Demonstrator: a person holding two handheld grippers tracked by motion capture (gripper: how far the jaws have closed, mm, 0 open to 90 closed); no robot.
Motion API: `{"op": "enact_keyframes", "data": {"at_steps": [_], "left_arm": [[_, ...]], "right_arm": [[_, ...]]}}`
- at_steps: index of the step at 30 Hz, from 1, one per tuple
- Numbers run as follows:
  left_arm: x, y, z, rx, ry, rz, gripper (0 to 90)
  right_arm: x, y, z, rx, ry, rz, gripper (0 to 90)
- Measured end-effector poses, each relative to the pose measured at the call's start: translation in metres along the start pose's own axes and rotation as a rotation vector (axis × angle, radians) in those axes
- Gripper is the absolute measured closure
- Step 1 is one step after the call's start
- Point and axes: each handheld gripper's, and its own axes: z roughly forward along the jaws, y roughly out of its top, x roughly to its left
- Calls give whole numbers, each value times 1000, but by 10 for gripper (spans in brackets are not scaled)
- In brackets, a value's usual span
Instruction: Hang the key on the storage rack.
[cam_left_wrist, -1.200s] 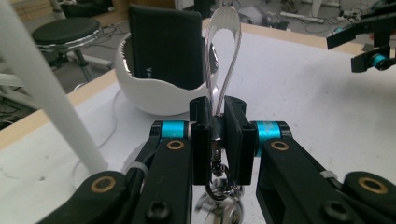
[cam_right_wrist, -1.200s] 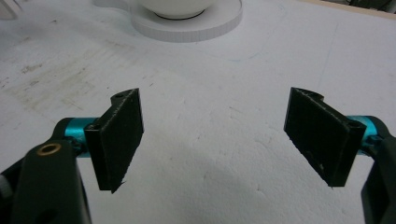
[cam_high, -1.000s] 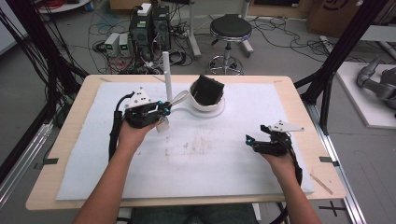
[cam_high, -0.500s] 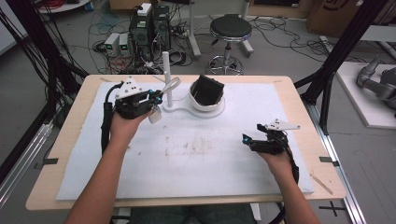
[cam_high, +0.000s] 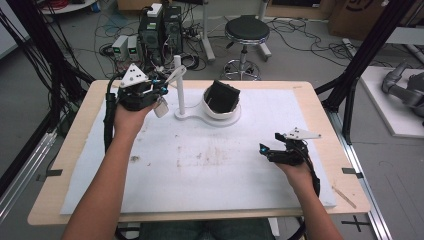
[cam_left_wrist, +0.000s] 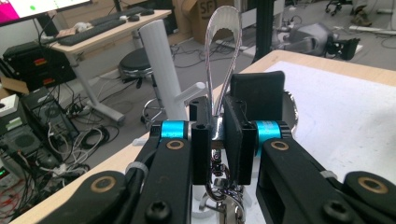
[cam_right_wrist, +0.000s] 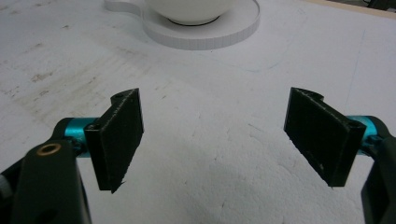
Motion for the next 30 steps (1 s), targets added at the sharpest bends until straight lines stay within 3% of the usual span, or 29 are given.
{"op": "enact_keyframes", "data": {"at_steps": [22, 30], "left_arm": [[5, -16, 24, 100, 56, 18, 813], [8, -27, 32, 139, 67, 0, 813]], "right_arm": [[0, -2, -2, 8, -3, 1, 200], [-1, -3, -2, 10, 0, -2, 200]]}}
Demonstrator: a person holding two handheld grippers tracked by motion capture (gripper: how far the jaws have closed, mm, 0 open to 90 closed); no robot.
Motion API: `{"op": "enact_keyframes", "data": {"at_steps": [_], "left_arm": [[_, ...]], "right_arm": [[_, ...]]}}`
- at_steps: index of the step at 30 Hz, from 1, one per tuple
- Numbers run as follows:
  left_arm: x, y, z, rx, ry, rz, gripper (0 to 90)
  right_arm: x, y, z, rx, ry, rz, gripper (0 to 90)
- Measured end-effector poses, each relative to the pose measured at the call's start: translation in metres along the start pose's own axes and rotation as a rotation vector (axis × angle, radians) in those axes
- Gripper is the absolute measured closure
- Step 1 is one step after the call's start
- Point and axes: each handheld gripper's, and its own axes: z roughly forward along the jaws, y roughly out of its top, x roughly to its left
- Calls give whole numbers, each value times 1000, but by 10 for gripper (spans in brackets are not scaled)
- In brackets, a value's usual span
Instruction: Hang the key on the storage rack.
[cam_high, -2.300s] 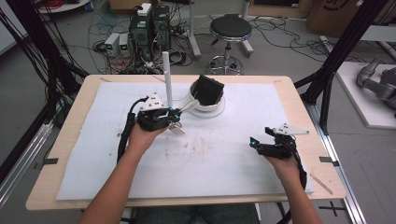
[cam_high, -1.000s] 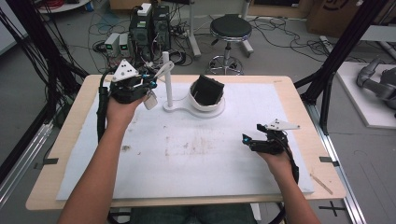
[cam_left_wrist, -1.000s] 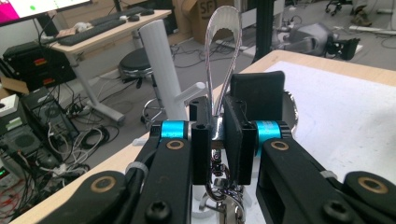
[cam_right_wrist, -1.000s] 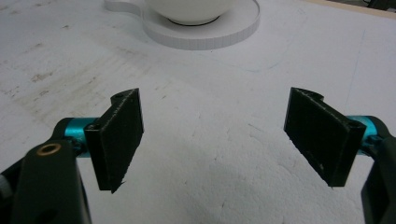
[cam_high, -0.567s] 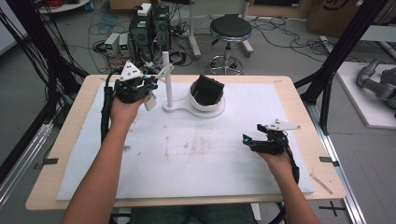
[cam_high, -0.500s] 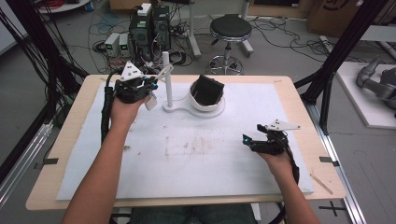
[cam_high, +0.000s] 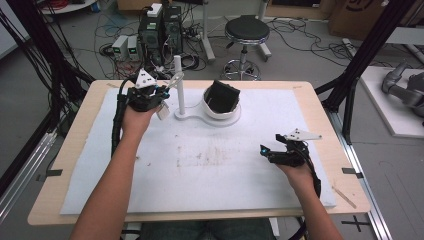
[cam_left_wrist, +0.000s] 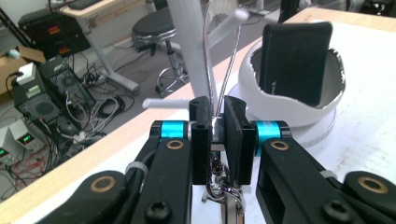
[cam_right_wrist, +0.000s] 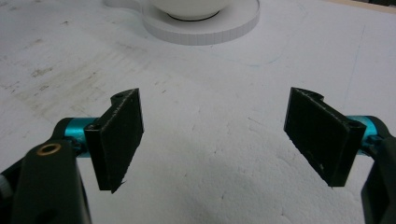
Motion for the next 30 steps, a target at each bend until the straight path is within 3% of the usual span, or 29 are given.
{"op": "enact_keyframes", "data": {"at_steps": [5, 8, 15, 23, 30], "left_arm": [[1, -6, 2, 10, 7, -13, 805], [2, -7, 1, 3, 16, -38, 658], [0, -12, -4, 0, -2, -74, 509], [-14, -38, -14, -27, -71, -94, 371], [-27, -60, -22, -10, -120, -89, 327]], "right_arm": [[0, 0, 0, 0, 1, 0, 200], [1, 0, 0, 0, 2, 3, 200], [2, 1, 0, -6, 3, -2, 200], [0, 5, 4, -15, 0, 1, 200], [-1, 9, 8, -21, -3, -1, 200]]}}
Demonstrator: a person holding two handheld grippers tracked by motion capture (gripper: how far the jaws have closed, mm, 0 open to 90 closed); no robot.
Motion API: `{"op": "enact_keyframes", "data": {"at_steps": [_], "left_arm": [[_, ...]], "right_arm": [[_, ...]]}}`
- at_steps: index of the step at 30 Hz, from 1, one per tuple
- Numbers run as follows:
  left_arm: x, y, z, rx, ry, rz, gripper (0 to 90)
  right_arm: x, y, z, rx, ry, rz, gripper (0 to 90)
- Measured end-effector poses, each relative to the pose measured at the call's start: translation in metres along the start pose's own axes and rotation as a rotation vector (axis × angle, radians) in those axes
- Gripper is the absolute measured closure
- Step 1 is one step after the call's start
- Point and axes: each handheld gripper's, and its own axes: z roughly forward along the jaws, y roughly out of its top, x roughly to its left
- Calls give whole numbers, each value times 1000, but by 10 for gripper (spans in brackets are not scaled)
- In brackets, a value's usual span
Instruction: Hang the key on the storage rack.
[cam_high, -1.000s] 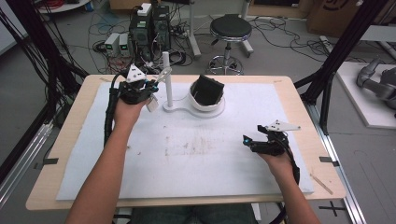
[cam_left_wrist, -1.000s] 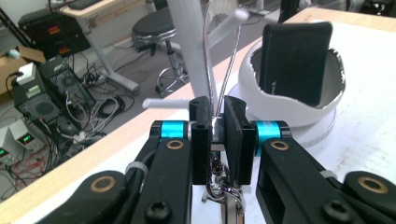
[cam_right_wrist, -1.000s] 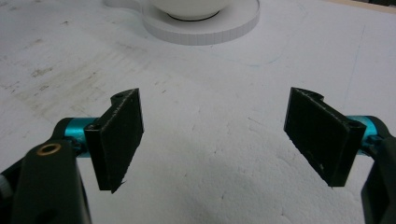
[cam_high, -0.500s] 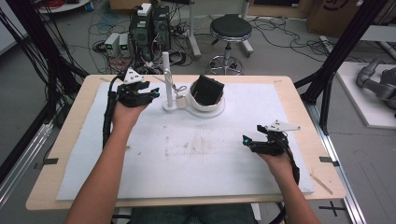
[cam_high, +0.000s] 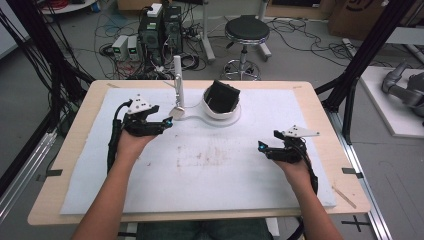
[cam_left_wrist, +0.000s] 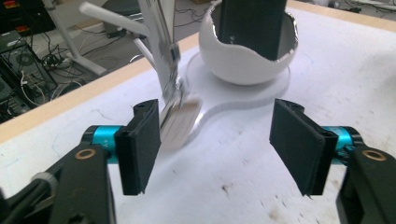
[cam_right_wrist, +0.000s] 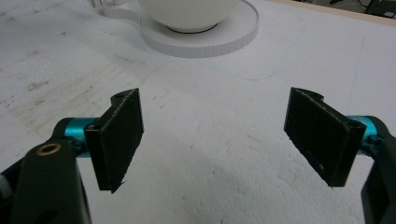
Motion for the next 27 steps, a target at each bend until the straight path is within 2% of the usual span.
{"op": "enact_keyframes", "data": {"at_steps": [7, 10, 14, 23, 27], "left_arm": [[-8, -19, -11, -19, -59, -28, 297], [-9, -26, -17, -9, -54, -26, 279], [-5, -33, -27, -19, -56, -45, 255], [11, -56, -43, -44, -89, -99, 237], [17, -60, -46, -45, -76, -116, 235]], "right_arm": [[-4, 3, 6, -6, -7, 8, 200], [-6, 5, 10, 0, -7, 15, 200], [-8, 5, 13, -13, -9, 9, 200], [-16, 4, 13, -20, -27, 45, 200], [-17, 3, 13, -19, -29, 43, 200]]}}
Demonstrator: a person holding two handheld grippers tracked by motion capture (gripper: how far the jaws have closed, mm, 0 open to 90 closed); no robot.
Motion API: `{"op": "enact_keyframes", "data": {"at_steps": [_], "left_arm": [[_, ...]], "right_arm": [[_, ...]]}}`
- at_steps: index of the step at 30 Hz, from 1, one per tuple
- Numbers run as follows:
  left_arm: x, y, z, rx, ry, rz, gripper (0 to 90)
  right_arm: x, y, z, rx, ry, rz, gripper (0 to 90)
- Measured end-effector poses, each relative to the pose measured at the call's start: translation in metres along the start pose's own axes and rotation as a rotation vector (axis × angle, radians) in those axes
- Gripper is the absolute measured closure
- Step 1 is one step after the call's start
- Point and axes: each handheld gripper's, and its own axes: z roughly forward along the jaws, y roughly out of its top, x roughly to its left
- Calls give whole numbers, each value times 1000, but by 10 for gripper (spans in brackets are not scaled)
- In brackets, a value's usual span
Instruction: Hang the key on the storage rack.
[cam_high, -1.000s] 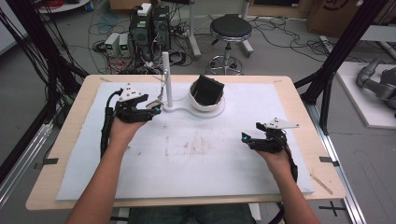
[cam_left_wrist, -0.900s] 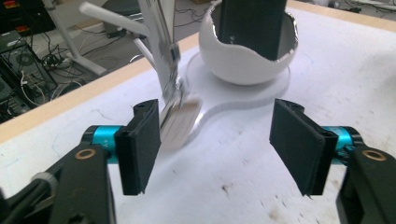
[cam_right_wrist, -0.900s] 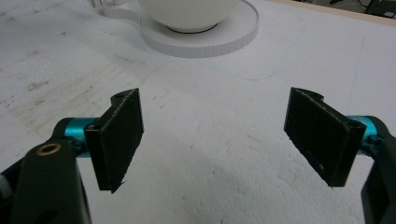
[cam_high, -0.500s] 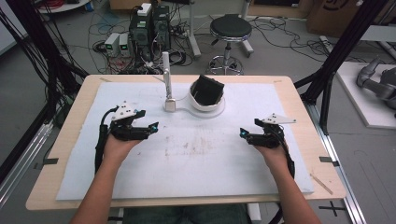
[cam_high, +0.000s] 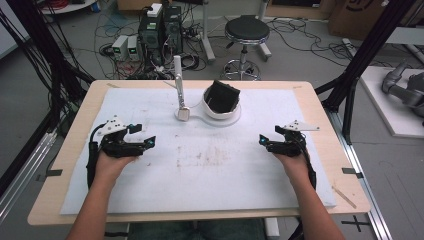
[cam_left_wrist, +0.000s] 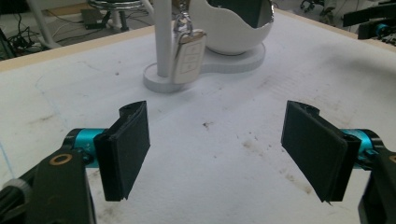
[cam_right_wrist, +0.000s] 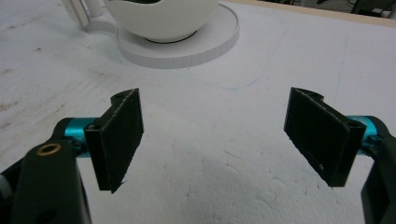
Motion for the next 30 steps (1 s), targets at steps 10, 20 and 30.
{"op": "enact_keyframes", "data": {"at_steps": [10, 20, 30], "left_arm": [[0, -3, 3, 25, 3, 8, 232], [1, -8, 7, 44, 10, -4, 232], [3, -11, 10, 67, 10, -15, 232]], "right_arm": [[4, 0, 1, 12, 1, -17, 200], [5, 0, 2, 24, 2, -27, 200], [6, 0, 2, 25, 2, -27, 200]]}}
